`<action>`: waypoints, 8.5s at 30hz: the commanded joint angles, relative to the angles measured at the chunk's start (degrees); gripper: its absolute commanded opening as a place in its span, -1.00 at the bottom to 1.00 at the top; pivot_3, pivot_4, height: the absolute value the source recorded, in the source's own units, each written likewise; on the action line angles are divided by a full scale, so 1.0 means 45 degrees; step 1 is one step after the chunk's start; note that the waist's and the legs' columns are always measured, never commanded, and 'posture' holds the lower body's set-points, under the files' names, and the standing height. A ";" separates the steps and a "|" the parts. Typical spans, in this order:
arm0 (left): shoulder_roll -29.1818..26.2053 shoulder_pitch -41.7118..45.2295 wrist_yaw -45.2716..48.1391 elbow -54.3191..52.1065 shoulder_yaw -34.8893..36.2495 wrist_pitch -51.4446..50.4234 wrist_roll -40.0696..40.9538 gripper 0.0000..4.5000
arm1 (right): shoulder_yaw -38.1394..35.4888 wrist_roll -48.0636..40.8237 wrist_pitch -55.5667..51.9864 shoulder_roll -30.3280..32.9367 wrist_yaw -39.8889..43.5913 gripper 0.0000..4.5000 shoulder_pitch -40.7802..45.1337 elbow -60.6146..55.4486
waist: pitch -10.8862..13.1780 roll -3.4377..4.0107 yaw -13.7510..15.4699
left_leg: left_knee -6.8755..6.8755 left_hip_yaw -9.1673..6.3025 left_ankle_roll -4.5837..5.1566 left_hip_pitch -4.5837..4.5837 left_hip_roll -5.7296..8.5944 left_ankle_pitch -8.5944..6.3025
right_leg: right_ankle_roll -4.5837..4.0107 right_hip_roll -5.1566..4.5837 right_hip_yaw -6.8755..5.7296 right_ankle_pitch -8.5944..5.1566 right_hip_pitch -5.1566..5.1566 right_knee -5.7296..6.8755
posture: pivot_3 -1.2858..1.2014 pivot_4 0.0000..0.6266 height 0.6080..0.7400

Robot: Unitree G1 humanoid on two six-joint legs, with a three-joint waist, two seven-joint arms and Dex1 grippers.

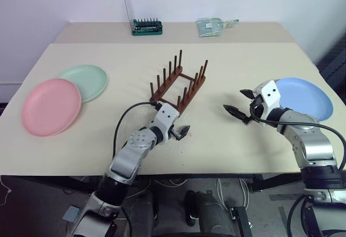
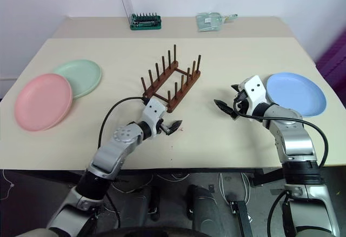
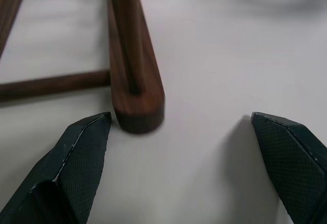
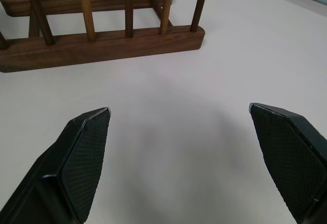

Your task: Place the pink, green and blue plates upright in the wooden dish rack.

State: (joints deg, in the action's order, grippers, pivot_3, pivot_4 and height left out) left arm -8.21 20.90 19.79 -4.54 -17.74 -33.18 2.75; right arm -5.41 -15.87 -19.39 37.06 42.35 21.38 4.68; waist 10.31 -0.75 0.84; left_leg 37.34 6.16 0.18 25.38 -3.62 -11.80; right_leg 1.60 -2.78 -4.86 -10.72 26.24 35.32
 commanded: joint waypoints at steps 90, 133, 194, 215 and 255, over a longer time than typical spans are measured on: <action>0.0127 0.5063 -0.0077 1.0171 0.0837 0.5730 -0.2253 -0.91 | 0.2542 0.5305 0.4083 -0.2143 -0.3545 -1.00 0.4249 0.7729 | -0.0096 -0.0009 -0.0195 | 0.0058 0.0009 0.0005 -0.0020 -0.0009 0.0001 | 0.0053 0.0013 0.0000 0.0024 -0.0002 0.0117 | 0.03 -0.52 0.84; -0.1932 -0.1002 -0.6611 -0.3842 1.7003 -0.6561 0.3990 1.00 | 0.3781 0.2369 0.3081 -0.2288 0.2093 0.98 0.2854 0.0877 | -0.0119 -0.0130 -0.0057 | 0.0020 -0.0007 -0.0049 -0.0020 -0.0026 -0.0019 | -0.0041 -0.0026 -0.0008 -0.0032 0.0036 0.0144 | 0.03 -0.52 0.84; 0.1485 0.6394 -0.7324 -0.3248 0.6690 -0.4269 0.4573 -1.00 | 0.5689 1.0377 0.8075 -0.3009 -0.4647 -0.05 0.6677 0.2701 | -0.0094 -0.0173 -0.0130 | -0.0020 0.0020 -0.0018 -0.0003 0.0000 0.0011 | 0.0011 0.0000 -0.0003 0.0003 0.0046 0.0097 | 0.03 -0.52 0.84; -0.1262 0.7005 -0.4552 0.0741 0.7612 -0.0974 0.4673 0.30 | 0.2415 0.6799 0.7044 -0.1894 -0.4275 -1.00 0.6068 0.1728 | -0.0087 -0.0180 -0.0067 | -0.0026 0.0035 -0.0017 0.0000 0.0001 0.0011 | 0.0024 0.0015 -0.0010 -0.0003 0.0037 0.0083 | 0.03 -0.52 0.84; -0.3006 0.0590 0.4289 -0.2881 0.1217 0.0850 0.3915 0.30 | -0.3953 -0.6351 -0.5859 -0.2792 -0.4861 -1.00 0.7556 0.0277 | -0.0070 -0.0060 -0.0325 | -0.0044 0.0006 -0.0013 0.0000 -0.0029 0.0009 | -0.0023 0.0002 0.0000 -0.0030 0.0063 0.0091 | 0.03 -0.52 0.84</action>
State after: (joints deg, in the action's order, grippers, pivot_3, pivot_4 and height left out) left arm -22.11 23.25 39.26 -14.87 -12.79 -29.82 20.38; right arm -22.24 -42.74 -45.90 24.05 20.58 52.75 8.38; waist 10.00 -1.02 -0.62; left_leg 37.14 6.19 0.12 25.38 -3.74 -11.76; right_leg 1.49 -2.77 -4.86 -10.85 26.52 35.73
